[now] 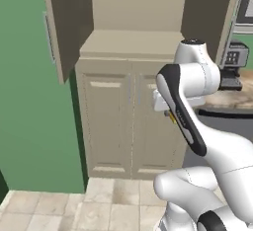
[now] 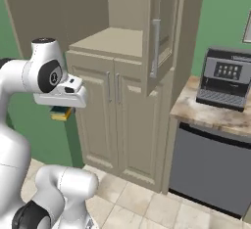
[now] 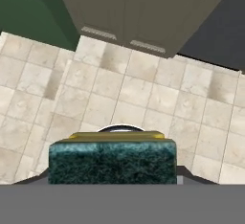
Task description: Pick up the sponge and sponge from the sink, and place them back in the cabinet, and close the cabinet doors.
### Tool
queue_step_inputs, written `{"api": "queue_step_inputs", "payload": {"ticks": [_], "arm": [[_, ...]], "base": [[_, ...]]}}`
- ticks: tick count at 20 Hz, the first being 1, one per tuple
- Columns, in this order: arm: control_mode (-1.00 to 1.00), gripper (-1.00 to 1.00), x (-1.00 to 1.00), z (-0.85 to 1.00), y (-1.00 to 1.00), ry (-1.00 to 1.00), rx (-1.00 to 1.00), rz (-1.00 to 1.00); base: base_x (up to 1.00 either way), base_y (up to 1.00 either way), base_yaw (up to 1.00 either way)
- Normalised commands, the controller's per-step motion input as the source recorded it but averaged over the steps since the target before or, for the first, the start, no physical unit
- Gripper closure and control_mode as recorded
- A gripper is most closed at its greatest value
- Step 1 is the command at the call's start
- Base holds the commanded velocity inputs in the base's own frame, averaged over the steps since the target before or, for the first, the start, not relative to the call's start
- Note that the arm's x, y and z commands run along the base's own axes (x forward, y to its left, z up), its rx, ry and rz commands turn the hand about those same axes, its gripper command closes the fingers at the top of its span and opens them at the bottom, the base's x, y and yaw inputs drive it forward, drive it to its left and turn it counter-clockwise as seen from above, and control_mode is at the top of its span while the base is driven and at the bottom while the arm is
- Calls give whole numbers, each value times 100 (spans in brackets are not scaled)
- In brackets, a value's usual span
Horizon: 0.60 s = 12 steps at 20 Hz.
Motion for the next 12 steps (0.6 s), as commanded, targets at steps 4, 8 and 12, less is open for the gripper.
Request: {"api": "queue_step_inputs", "payload": {"ticks": [4, 8, 12], "arm": [[100, 100, 0, 0, 0, 0, 0, 0], [100, 100, 0, 0, 0, 0, 0, 0], [100, 100, 0, 0, 0, 0, 0, 0]], "base": [[41, 51, -41], [44, 60, -39], [42, 58, -25]]}}
